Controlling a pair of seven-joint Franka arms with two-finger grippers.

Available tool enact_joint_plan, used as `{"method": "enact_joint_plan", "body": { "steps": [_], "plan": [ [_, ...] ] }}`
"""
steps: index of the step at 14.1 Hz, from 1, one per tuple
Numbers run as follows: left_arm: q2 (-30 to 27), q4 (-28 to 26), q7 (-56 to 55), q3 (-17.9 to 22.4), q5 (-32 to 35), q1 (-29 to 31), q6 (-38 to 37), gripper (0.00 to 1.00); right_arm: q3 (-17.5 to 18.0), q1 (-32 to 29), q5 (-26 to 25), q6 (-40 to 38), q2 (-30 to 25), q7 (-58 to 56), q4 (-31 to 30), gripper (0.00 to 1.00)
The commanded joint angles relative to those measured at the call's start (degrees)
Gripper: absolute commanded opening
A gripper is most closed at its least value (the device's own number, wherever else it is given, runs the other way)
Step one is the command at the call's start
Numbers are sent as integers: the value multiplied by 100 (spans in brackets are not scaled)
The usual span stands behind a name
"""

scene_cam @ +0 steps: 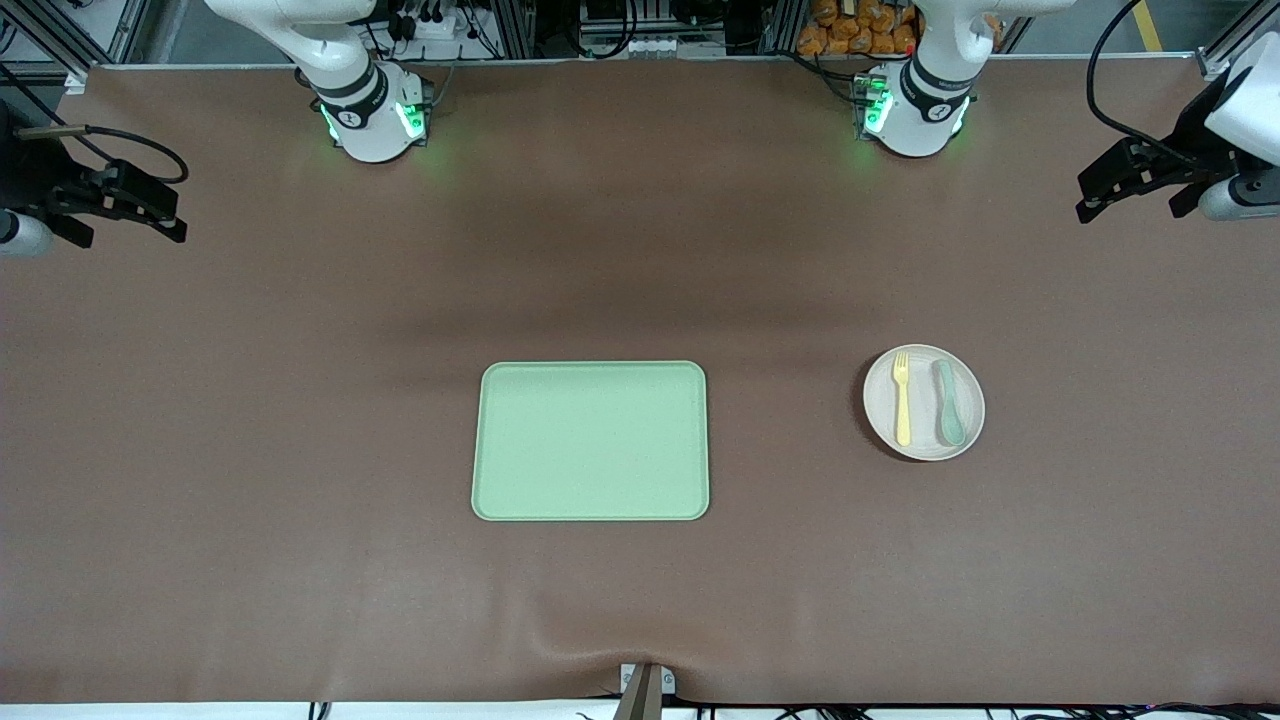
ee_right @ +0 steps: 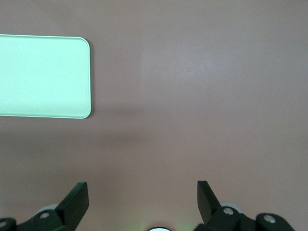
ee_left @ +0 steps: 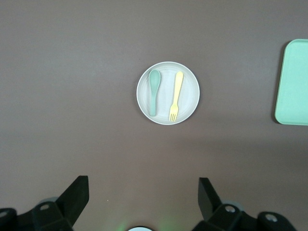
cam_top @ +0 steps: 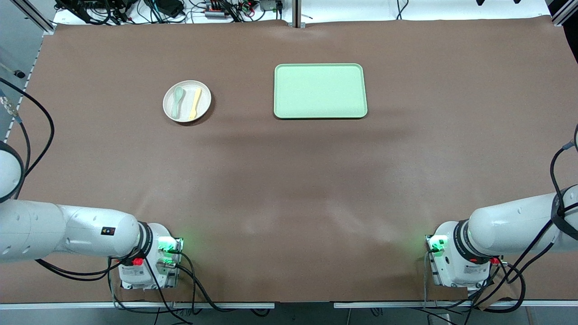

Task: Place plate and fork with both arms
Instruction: 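Move the left gripper toward the white plate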

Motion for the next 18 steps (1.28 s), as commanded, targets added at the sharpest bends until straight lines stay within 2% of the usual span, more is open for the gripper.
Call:
{"method": "enact_joint_plan", "body": {
  "steps": [1,6,8,10,13,15,18],
  "plan": [
    [-151,-100,170,81,-71,-35,-56,100,61,-118,39,-58,20,-55,52,100],
    [138,41,127,81,-36,18,-12,100,61,-110,30,-58,20,-55,43,100],
    [393,-107,153,90,-62,148,477,100,61,-118,39,-58,20,-55,52,100],
    [420,-799,214,72,-106,412,1538,100,61,-110,39,-58,20,-46,52,100],
    [745,-1337,250,81,-299,483,2385,100,61,-110,39,-58,20,-54,52,100],
    [833,-2047,258,81,-308,518,3288,100,61,-110,39,-58,20,-55,52,100],
    [1394,-2638,267,72,-317,668,4406,100,61,-110,39,-58,20,-46,43,100]
  ]
}}
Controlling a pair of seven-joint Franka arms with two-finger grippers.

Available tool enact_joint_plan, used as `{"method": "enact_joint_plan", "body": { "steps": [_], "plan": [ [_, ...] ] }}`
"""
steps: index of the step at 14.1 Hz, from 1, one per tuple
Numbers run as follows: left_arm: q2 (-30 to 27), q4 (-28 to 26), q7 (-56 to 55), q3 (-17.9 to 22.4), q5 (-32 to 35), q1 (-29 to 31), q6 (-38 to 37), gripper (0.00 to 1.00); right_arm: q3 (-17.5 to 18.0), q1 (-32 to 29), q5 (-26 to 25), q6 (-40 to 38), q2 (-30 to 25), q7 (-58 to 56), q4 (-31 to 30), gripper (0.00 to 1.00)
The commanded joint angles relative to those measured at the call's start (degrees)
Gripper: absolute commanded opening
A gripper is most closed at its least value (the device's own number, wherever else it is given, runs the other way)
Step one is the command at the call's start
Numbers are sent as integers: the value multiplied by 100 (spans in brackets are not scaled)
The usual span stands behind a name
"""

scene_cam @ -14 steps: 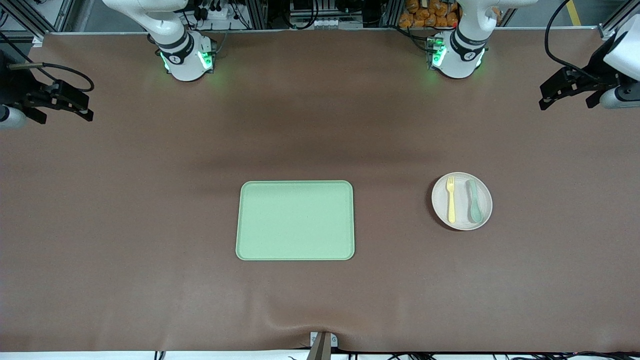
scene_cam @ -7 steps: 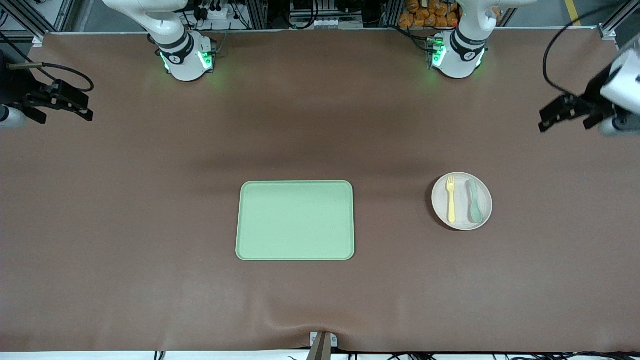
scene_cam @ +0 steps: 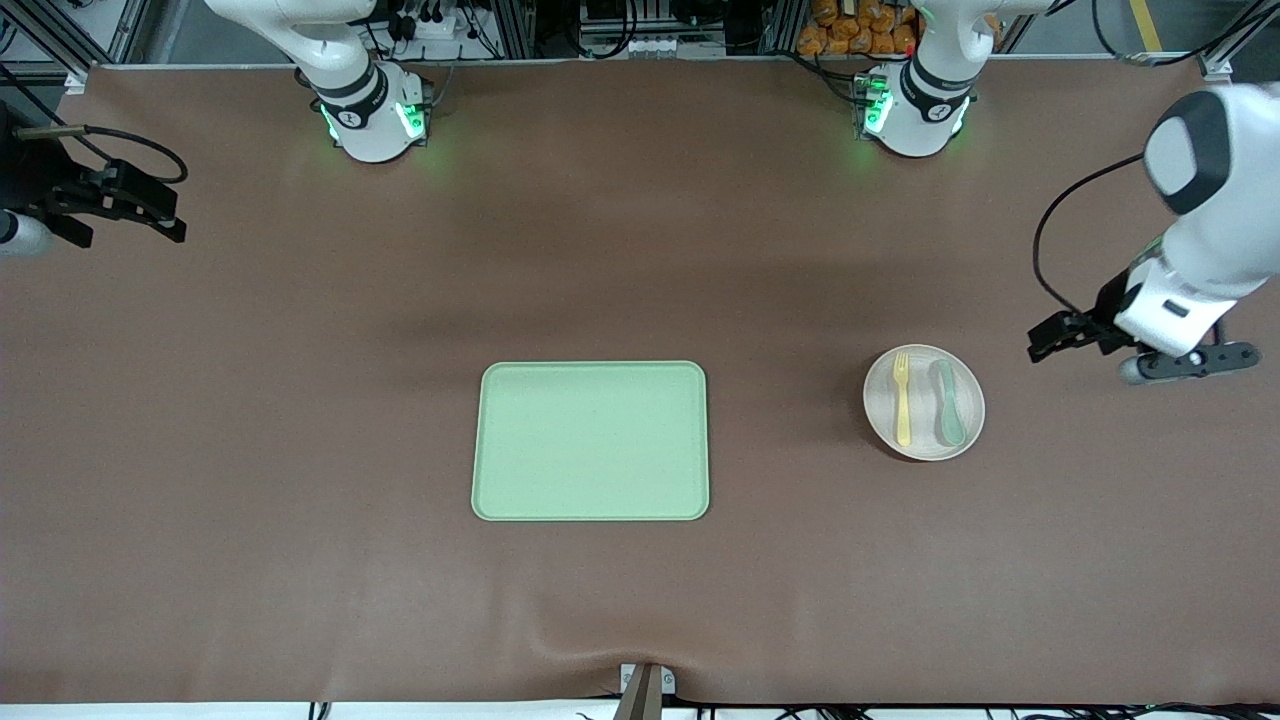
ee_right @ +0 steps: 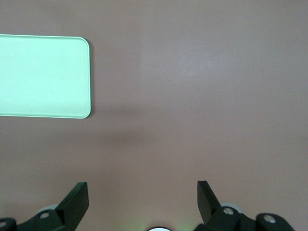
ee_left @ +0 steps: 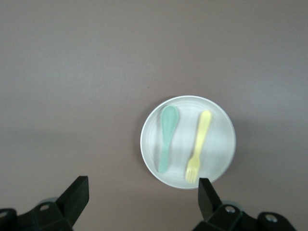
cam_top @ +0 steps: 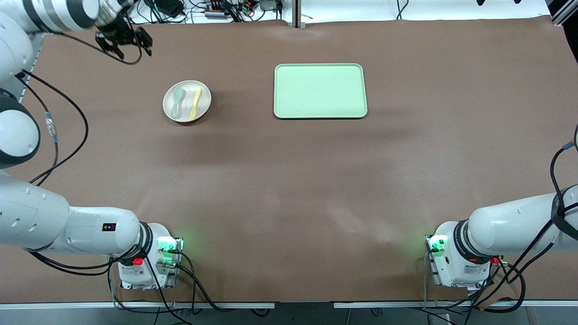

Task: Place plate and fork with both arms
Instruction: 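Lower the left gripper and grasp the white plate's rim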

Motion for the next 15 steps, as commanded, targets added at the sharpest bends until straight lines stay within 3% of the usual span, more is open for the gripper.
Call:
{"method": "enact_joint_plan", "body": {
  "steps": [1,5,7,10,15],
  "plan": [
    [448,-386,84,-19,-234,93,838,100,65,-106,39,-52,20,-46,52,100],
    [1143,-387,163,-28,-543,260,1306,98,65,-106,39,-52,20,-46,52,100],
    [1433,-387,269,-28,-551,260,1552,89,65,-106,39,-52,20,-46,52,100],
    [1794,-378,269,-36,-551,269,1939,85,65,-106,39,-52,20,-46,52,100],
    [1970,-387,269,-54,-710,287,1984,70,65,-106,39,-52,20,-46,52,100]
  ]
}}
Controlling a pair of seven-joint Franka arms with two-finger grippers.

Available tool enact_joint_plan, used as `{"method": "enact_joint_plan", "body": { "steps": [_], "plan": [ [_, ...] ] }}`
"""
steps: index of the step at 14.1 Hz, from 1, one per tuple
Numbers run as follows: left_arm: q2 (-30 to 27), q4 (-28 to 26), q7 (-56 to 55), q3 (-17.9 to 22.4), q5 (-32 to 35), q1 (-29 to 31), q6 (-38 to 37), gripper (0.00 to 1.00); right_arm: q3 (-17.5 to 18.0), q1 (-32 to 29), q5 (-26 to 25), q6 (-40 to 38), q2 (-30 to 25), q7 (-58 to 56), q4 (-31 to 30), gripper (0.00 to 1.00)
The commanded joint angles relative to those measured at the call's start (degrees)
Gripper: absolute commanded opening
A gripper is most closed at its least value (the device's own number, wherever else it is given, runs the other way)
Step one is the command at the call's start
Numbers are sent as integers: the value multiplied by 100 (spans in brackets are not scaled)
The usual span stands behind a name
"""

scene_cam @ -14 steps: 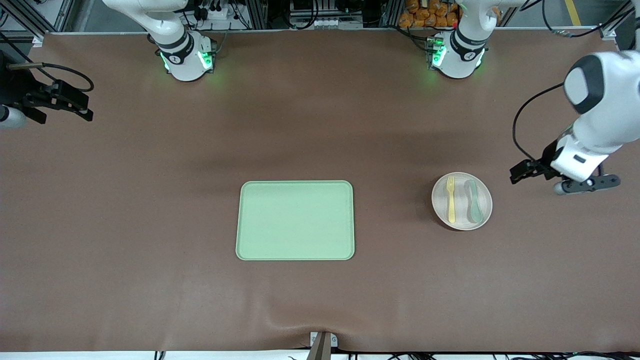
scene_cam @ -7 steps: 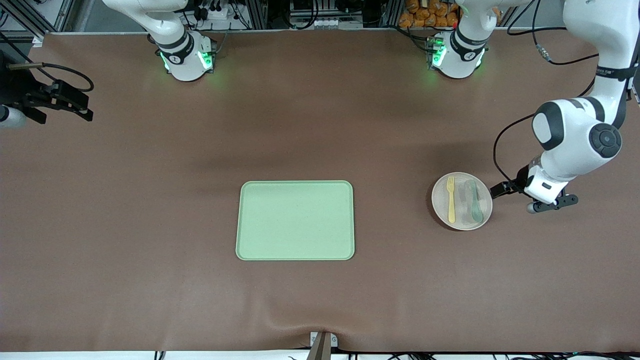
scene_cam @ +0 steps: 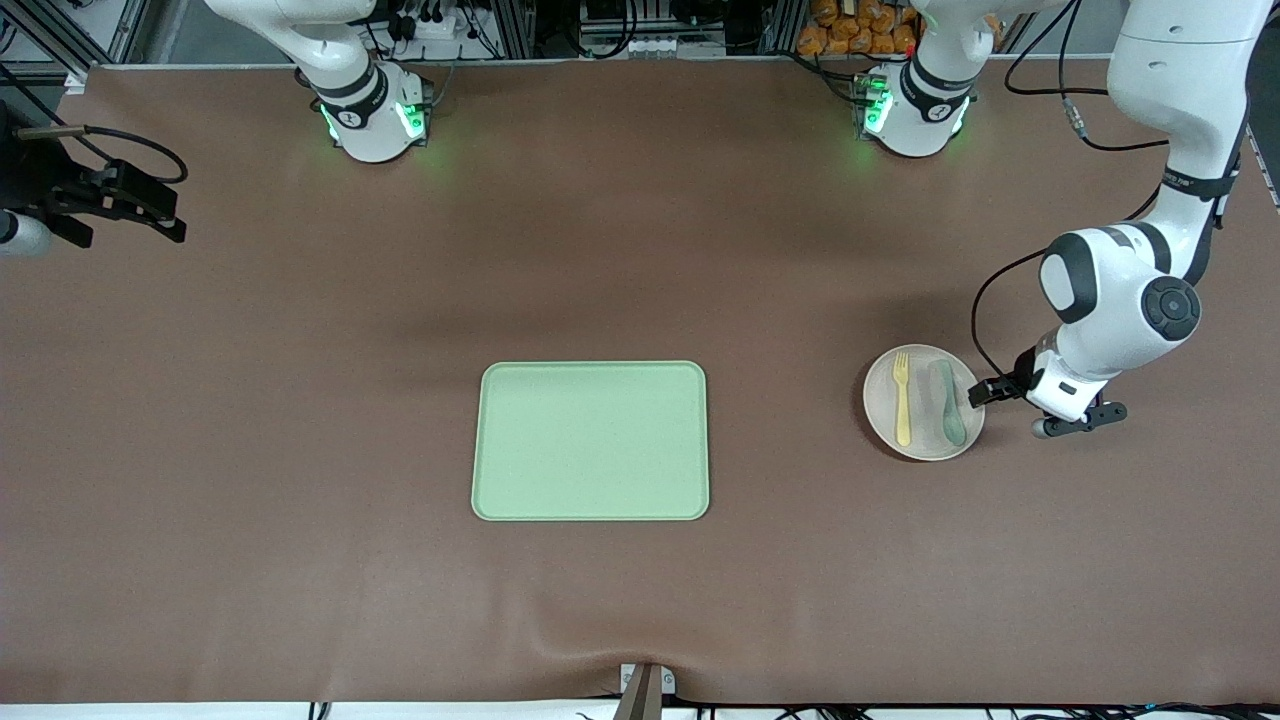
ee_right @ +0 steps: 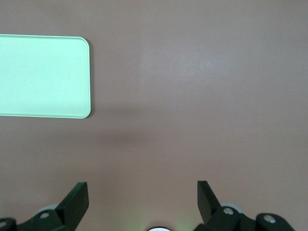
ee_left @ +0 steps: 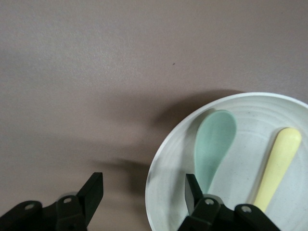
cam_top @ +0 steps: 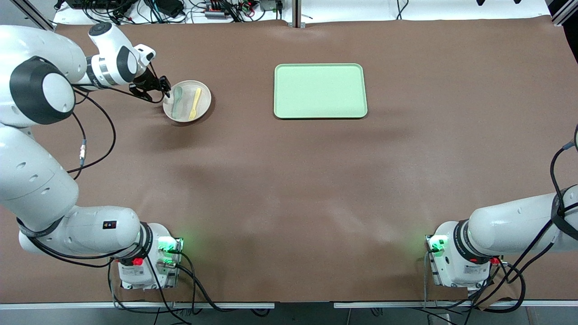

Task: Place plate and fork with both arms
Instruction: 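Lower the left gripper and grasp the white plate's rim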

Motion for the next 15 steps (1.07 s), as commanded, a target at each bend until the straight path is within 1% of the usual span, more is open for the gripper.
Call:
{"method": "enact_joint_plan", "body": {
  "steps": [1,5,7,9,11,12,15],
  "plan": [
    [59,39,127,-45,-158,45,44,67,66,-106,39,-51,19,-46,53,100],
    [173,39,135,-53,-158,62,44,59,66,-106,39,-51,19,-46,53,100],
    [173,39,135,-54,-158,63,44,54,66,-106,39,-51,19,-46,44,100],
    [182,39,144,-54,-158,62,44,46,66,-106,39,-51,19,-46,44,100],
    [226,56,144,-62,-158,62,44,31,66,-106,39,-60,19,-46,53,100],
    [252,56,144,-62,-158,62,44,28,66,-106,39,-51,19,-46,44,100],
    [305,82,144,-115,-158,71,44,24,66,-106,39,-51,19,-46,44,100]
  ]
}}
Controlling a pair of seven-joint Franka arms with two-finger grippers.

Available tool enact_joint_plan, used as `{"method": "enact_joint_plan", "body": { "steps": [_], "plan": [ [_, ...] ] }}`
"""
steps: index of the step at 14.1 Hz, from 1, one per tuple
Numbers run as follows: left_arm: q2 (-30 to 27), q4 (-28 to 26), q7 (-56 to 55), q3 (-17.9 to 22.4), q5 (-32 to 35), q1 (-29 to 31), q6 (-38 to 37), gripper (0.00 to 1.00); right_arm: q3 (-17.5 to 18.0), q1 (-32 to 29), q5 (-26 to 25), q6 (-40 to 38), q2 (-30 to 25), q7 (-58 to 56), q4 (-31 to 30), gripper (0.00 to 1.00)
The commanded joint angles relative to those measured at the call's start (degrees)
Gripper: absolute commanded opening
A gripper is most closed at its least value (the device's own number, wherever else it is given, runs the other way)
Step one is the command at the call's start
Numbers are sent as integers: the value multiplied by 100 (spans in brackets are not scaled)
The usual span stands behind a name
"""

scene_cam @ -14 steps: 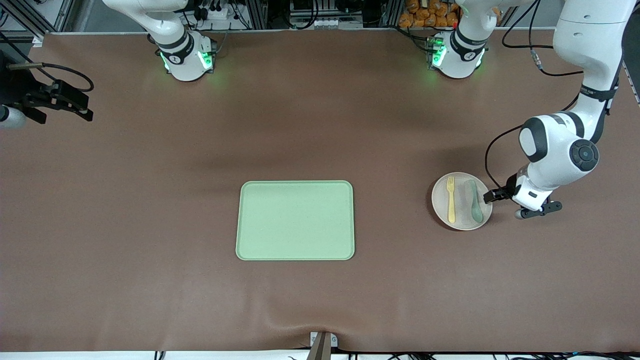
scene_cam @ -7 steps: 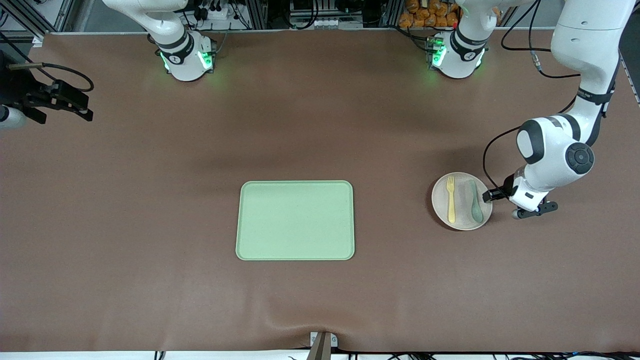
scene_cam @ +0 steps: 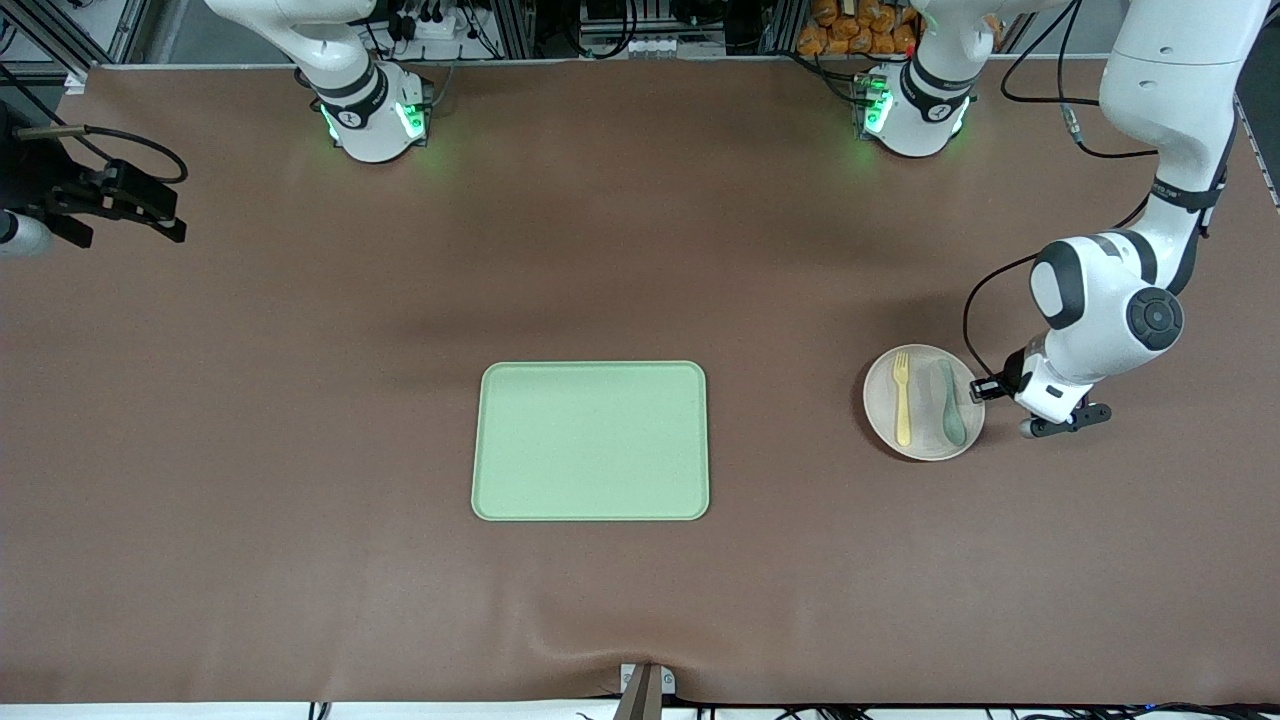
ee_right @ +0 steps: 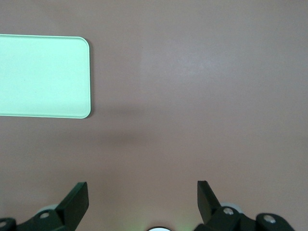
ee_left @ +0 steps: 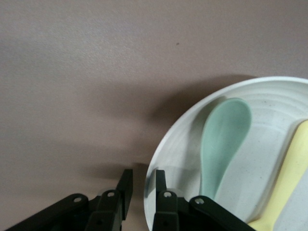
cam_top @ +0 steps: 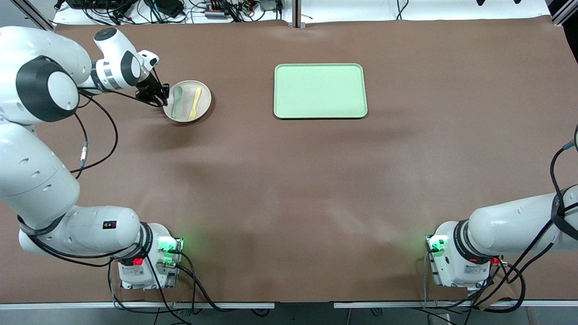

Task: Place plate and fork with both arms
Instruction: 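Lower the left gripper and grasp the white plate's rim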

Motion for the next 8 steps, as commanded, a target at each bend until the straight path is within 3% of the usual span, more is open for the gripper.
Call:
{"method": "enact_joint_plan", "body": {
  "steps": [1,4,8],
  "plan": [
    [99,90,144,-73,-150,54,44,20,65,-106,39,-51,19,-46,44,100],
    [126,116,135,-90,-150,54,44,0,65,-106,39,-86,19,-46,53,100],
    [108,178,135,-213,-281,54,44,0,65,-106,39,-95,19,-46,53,100]
  ]
}}
